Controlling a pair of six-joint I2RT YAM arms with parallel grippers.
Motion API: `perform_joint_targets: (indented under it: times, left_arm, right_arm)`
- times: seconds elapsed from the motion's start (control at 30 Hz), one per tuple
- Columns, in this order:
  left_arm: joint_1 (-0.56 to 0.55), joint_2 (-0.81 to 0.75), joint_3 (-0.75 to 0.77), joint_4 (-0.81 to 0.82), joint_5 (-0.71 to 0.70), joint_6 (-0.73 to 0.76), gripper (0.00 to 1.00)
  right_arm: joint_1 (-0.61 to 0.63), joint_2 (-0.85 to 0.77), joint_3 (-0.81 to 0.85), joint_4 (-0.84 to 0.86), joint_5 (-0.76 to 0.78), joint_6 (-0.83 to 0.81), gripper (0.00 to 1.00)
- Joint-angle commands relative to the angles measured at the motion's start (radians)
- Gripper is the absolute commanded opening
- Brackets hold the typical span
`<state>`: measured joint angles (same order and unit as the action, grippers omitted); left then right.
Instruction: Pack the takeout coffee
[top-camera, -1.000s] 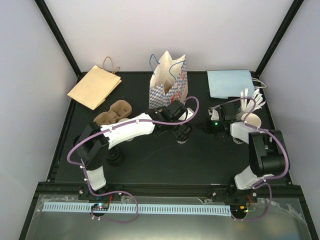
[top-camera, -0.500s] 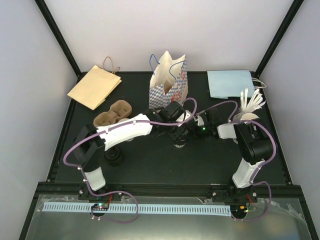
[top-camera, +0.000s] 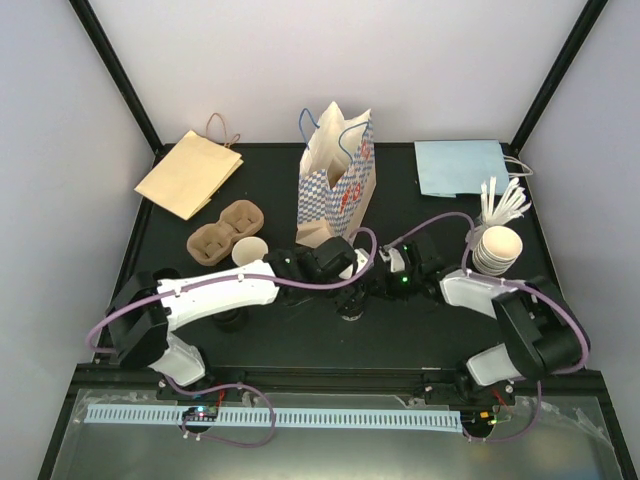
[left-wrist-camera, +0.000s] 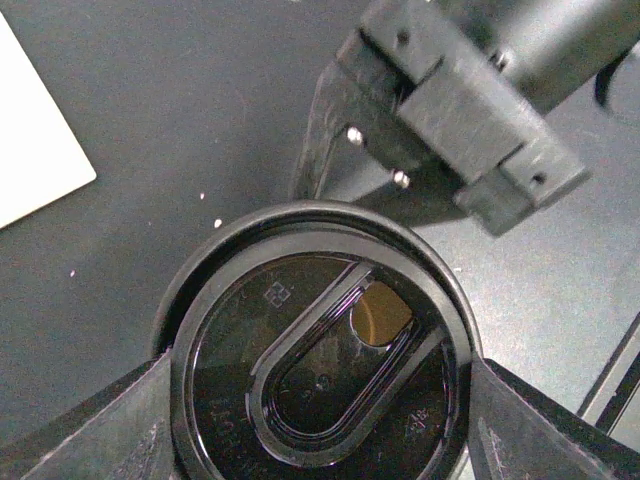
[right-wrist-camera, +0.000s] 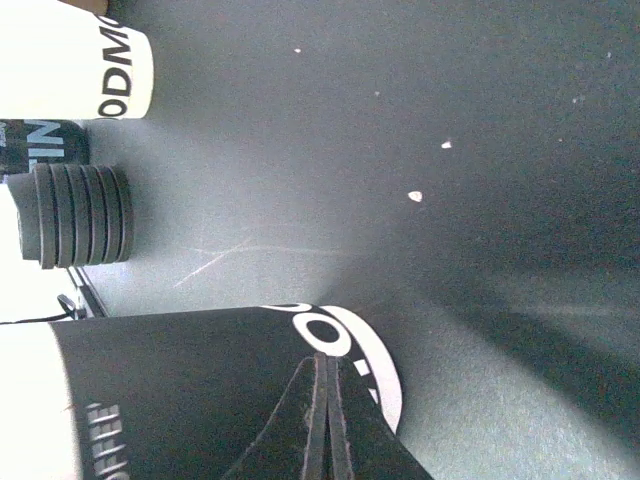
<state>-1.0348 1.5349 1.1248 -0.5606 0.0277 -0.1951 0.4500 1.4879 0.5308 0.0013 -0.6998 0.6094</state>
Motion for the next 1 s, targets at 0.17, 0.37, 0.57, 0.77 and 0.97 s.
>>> perform_joint_targets:
  times: [0.17,0.37,0.57,0.77,0.97]
  left_arm:
    - [-0.067,-0.064,-0.147,-0.003,-0.031,-0.080,0.57]
    - [-0.070,-0.033,-0.141,0.012,-0.026,-0.081,0.58]
    - [-0.073,-0.045,-0.107,-0.007,-0.032,-0.079,0.71]
    - [-0.073,-0.074,-0.008,-0.081,-0.033,-0.066,0.91]
    - [-0.073,-0.123,0.044,-0.106,-0.014,-0.066,0.99]
  right_arm:
    - [0.010,-0.195,0.044,-0.217,0.149,-0.114,0.02]
    - [0.011,-0.356,0.061,-0.342,0.230,-0.161,0.20]
    - [0.012,-0.461,0.119,-0.447,0.283,-0.213,0.39]
    - [0.012,-0.464,0.180,-0.511,0.295,-0.238,0.40]
    - [0.013,-0.479,0.216,-0.551,0.294,-0.258,0.44]
